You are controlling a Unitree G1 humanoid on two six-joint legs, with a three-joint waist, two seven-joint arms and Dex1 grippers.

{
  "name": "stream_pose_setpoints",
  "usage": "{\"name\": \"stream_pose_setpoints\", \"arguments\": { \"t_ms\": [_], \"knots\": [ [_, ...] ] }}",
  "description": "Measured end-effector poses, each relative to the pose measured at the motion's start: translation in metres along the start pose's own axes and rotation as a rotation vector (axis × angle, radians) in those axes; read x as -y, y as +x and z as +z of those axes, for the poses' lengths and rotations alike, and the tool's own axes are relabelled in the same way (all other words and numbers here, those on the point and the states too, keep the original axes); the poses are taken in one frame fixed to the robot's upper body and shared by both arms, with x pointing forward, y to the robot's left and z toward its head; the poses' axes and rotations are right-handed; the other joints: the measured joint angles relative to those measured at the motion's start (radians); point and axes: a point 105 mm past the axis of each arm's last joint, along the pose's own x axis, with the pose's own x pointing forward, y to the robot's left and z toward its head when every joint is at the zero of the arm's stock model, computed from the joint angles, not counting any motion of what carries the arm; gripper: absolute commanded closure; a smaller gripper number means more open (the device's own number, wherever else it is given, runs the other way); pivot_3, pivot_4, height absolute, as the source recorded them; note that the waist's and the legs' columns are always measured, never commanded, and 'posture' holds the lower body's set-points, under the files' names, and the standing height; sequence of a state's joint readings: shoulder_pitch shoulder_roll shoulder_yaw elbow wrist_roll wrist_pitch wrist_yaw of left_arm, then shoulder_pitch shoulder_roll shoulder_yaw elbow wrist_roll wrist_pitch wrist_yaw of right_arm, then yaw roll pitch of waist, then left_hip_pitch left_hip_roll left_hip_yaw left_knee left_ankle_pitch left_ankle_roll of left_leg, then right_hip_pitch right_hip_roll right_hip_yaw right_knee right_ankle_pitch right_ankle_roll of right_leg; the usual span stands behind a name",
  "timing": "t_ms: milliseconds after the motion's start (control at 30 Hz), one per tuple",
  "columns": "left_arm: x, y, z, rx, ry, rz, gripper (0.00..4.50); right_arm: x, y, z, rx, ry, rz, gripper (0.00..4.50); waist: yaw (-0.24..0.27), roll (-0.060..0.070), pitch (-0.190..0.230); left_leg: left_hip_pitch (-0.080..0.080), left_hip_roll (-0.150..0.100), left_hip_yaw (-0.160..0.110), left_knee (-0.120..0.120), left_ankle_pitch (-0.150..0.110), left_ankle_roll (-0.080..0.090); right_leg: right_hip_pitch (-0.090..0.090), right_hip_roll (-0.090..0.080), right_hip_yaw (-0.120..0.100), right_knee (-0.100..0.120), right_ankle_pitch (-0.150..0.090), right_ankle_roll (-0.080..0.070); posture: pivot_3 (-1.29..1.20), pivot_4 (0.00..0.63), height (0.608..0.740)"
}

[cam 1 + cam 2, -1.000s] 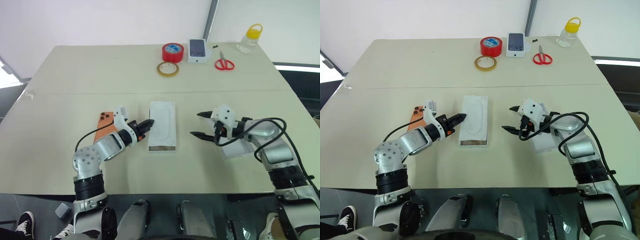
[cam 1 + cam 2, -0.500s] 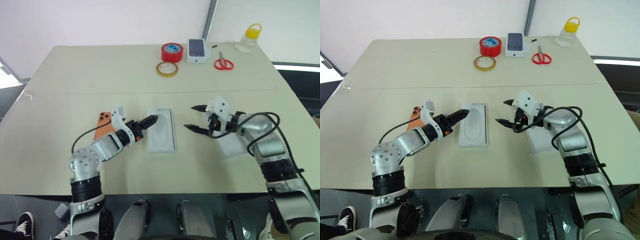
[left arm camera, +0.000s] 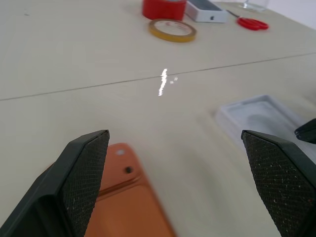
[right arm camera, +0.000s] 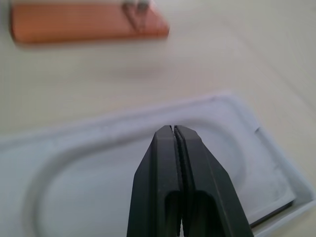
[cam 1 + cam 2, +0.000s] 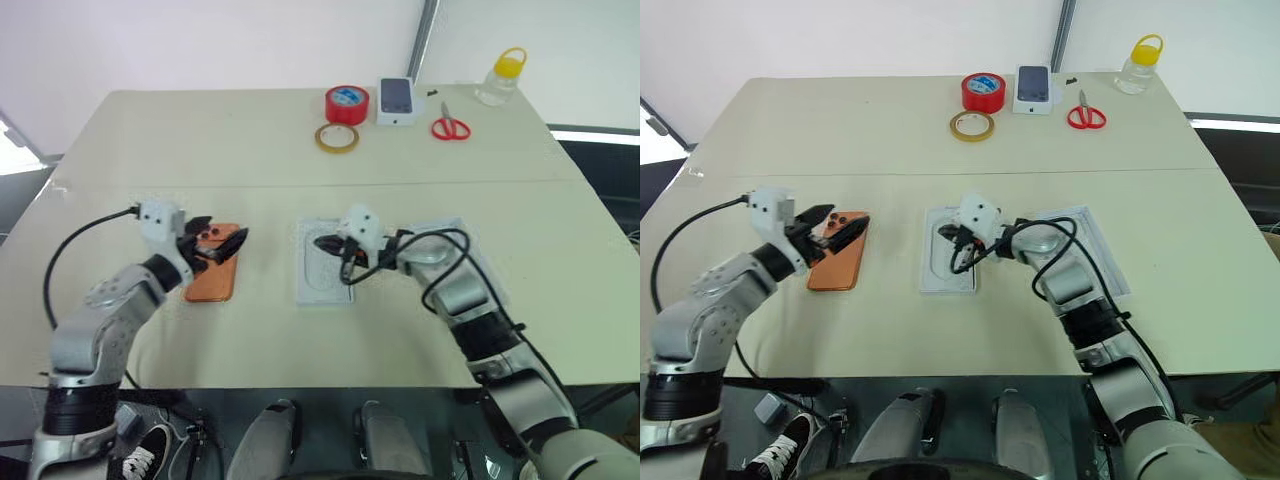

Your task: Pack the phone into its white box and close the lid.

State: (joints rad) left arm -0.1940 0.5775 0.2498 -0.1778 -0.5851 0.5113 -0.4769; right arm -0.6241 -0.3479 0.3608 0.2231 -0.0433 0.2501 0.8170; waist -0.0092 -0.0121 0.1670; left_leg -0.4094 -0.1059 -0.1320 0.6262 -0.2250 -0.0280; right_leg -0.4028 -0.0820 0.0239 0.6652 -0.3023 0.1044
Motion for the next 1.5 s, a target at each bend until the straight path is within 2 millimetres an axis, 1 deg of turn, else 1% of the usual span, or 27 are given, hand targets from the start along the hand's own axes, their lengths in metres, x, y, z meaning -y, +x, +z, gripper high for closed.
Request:
{"name": "stream_pose_setpoints", "arguments": {
  "t_ms": [33, 67, 167, 267, 467, 533, 667, 733, 833, 867, 933, 1000, 1067, 1100, 1167, 1233, 1300, 1400, 1500],
  "knots": [
    [-0.007, -0.003, 0.001, 0.013, 0.014, 0.025, 0.0, -0.003, 0.002, -0.002, -0.013, -0.01, 0.013, 4.44, -0.002, 0.0, 0.0, 0.0, 0.0, 0.0, 0.0, 0.0, 0.0, 0.0, 0.0, 0.0, 0.0, 0.0, 0.0, 0.0, 0.15, 0.74],
    [-0.011, -0.005, 0.002, 0.02, 0.024, 0.036, 0.0, -0.004, 0.002, -0.002, -0.017, -0.013, 0.019, 4.44, -0.003, 0.0, 0.0, 0.0, 0.0, 0.0, 0.0, 0.0, 0.0, 0.0, 0.0, 0.0, 0.0, 0.0, 0.0, 0.0, 0.15, 0.74],
    [-0.014, -0.009, 0.003, 0.03, 0.039, 0.044, 0.0, -0.002, -0.005, -0.007, -0.041, -0.031, 0.034, 4.44, -0.004, 0.0, 0.0, 0.0, 0.0, 0.0, 0.0, 0.0, 0.0, 0.0, 0.0, 0.0, 0.0, 0.0, 0.0, 0.0, 0.15, 0.74],
    [-0.014, -0.01, -0.001, 0.02, 0.035, 0.049, 0.0, 0.001, -0.012, -0.008, -0.058, -0.043, 0.049, 4.44, -0.004, 0.0, 0.0, 0.0, 0.0, 0.0, 0.0, -0.002, 0.004, 0.001, 0.0, 0.0, 0.001, 0.0, 0.0, 0.0, 0.15, 0.74],
    [-0.012, -0.009, -0.001, 0.027, 0.037, 0.053, 0.0, -0.003, -0.012, -0.008, -0.058, -0.045, 0.076, 4.44, -0.007, 0.0, 0.0, 0.0, 0.0, 0.0, 0.0, -0.003, 0.004, 0.003, 0.0, 0.0, 0.001, 0.0, 0.0, 0.0, 0.15, 0.74],
    [-0.012, -0.008, -0.002, 0.027, 0.033, 0.054, 0.0, -0.004, -0.01, -0.006, -0.051, -0.036, 0.078, 4.44, -0.008, 0.0, 0.0, 0.0, 0.0, 0.0, 0.0, -0.003, 0.004, 0.003, 0.001, 0.0, 0.001, 0.0, 0.0, 0.0, 0.15, 0.74],
    [-0.012, -0.008, -0.005, 0.006, 0.017, 0.056, 0.0, -0.007, -0.006, 0.005, -0.003, -0.002, 0.077, 4.44, -0.008, 0.0, 0.0, 0.0, 0.001, 0.0, 0.0, -0.003, 0.004, 0.003, 0.001, 0.0, 0.001, 0.0, 0.0, 0.0, 0.15, 0.74],
    [-0.014, -0.008, -0.009, -0.022, -0.045, 0.059, 0.0, -0.003, -0.007, 0.008, 0.01, 0.003, 0.055, 4.44, -0.006, 0.0, 0.0, 0.0, 0.0, 0.0, 0.0, -0.003, 0.005, 0.003, 0.001, 0.0, 0.001, 0.0, 0.0, 0.0, 0.15, 0.74],
    [-0.026, -0.01, -0.013, -0.065, -0.202, 0.09, 0.0, 0.005, -0.007, 0.008, 0.003, -0.034, 0.011, 4.44, -0.009, 0.0, 0.0, 0.0, 0.0, -0.001, 0.0, -0.003, 0.005, 0.002, 0.001, 0.0, 0.002, 0.0, 0.0, 0.0, 0.15, 0.74],
    [-0.029, -0.012, -0.015, -0.083, -0.261, 0.092, 0.0, 0.009, -0.004, 0.008, -0.007, -0.037, -0.009, 4.44, -0.012, 0.0, 0.0, 0.0, 0.0, -0.001, 0.0, -0.003, 0.005, 0.002, 0.001, 0.0, 0.002, 0.0, 0.0, 0.0, 0.15, 0.74],
    [-0.033, -0.016, -0.017, -0.113, -0.354, 0.085, 0.0, 0.015, 0.003, 0.015, 0.009, -0.026, -0.035, 4.44, -0.016, 0.0, 0.0, 0.0, 0.001, -0.001, 0.0, -0.003, 0.005, 0.001, 0.001, 0.0, 0.004, 0.0, 0.0, 0.0, 0.15, 0.74],
    [-0.038, -0.024, -0.022, -0.174, -0.453, 0.062, 0.0, 0.016, 0.014, 0.039, 0.076, -0.027, -0.043, 4.44, -0.031, 0.0, 0.0, 0.0, 0.001, -0.001, -0.002, 0.0, 0.0, 0.0, 0.001, 0.0, 0.005, 0.0, 0.0, 0.0, 0.15, 0.74],
    [-0.039, -0.03, -0.025, -0.209, -0.526, 0.036, 0.0, 0.016, 0.022, 0.065, 0.139, -0.05, -0.038, 4.44, -0.036, 0.0, 0.0, 0.0, 0.001, -0.001, -0.003, 0.0, 0.0, -0.001, 0.002, 0.0, 0.006, 0.0, 0.0, 0.0, 0.15, 0.74],
    [-0.04, -0.031, -0.027, -0.218, -0.557, 0.03, 0.0, 0.015, 0.025, 0.073, 0.157, -0.061, -0.036, 4.44, -0.035, 0.0, 0.0, 0.0, 0.001, -0.001, -0.003, 0.0, 0.0, -0.002, 0.002, 0.0, 0.005, 0.0, 0.0, 0.0, 0.15, 0.74],
    [-0.044, -0.035, -0.032, -0.242, -0.649, 0.021, 0.0, 0.009, 0.037, 0.089, 0.175, -0.098, -0.022, 4.44, -0.036, 0.0, 0.0, 0.001, 0.001, -0.002, -0.003, 0.0, 0.0, -0.003, 0.002, 0.0, 0.006, 0.0, 0.0, 0.0, 0.15, 0.74],
    [-0.044, -0.037, -0.038, -0.266, -0.684, 0.019, 0.0, -0.003, 0.049, 0.093, 0.166, -0.119, 0.017, 4.44, -0.036, -0.001, 0.0, 0.001, 0.001, -0.002, -0.003, 0.001, -0.001, -0.004, 0.002, 0.0, 0.005, 0.0, 0.0, 0.0, 0.15, 0.74],
    [-0.045, -0.037, -0.041, -0.289, -0.675, 0.022, 0.0, -0.019, 0.063, 0.094, 0.144, -0.128, 0.077, 4.44, -0.036, -0.001, 0.0, 0.001, 0.001, -0.002, -0.003, 0.001, -0.002, -0.004, 0.002, 0.0, 0.005, 0.0, 0.0, 0.0, 0.15, 0.74],
    [-0.049, -0.039, -0.044, -0.334, -0.633, 0.046, 0.0, -0.04, 0.076, 0.092, 0.102, -0.104, 0.172, 4.44, -0.035, -0.001, 0.0, 0.001, 0.001, -0.002, -0.003, 0.001, -0.002, -0.004, 0.002, 0.0, 0.005, 0.0, 0.0, 0.0, 0.15, 0.74],
    [-0.049, -0.038, -0.046, -0.35, -0.601, 0.044, 0.0, -0.051, 0.086, 0.083, 0.048, -0.099, 0.211, 4.44, -0.035, 0.0, -0.001, 0.001, 0.001, -0.002, -0.003, 0.001, -0.002, -0.004, 0.002, 0.0, 0.006, 0.0, -0.001, 0.0, 0.15, 0.74]
  ]
}}
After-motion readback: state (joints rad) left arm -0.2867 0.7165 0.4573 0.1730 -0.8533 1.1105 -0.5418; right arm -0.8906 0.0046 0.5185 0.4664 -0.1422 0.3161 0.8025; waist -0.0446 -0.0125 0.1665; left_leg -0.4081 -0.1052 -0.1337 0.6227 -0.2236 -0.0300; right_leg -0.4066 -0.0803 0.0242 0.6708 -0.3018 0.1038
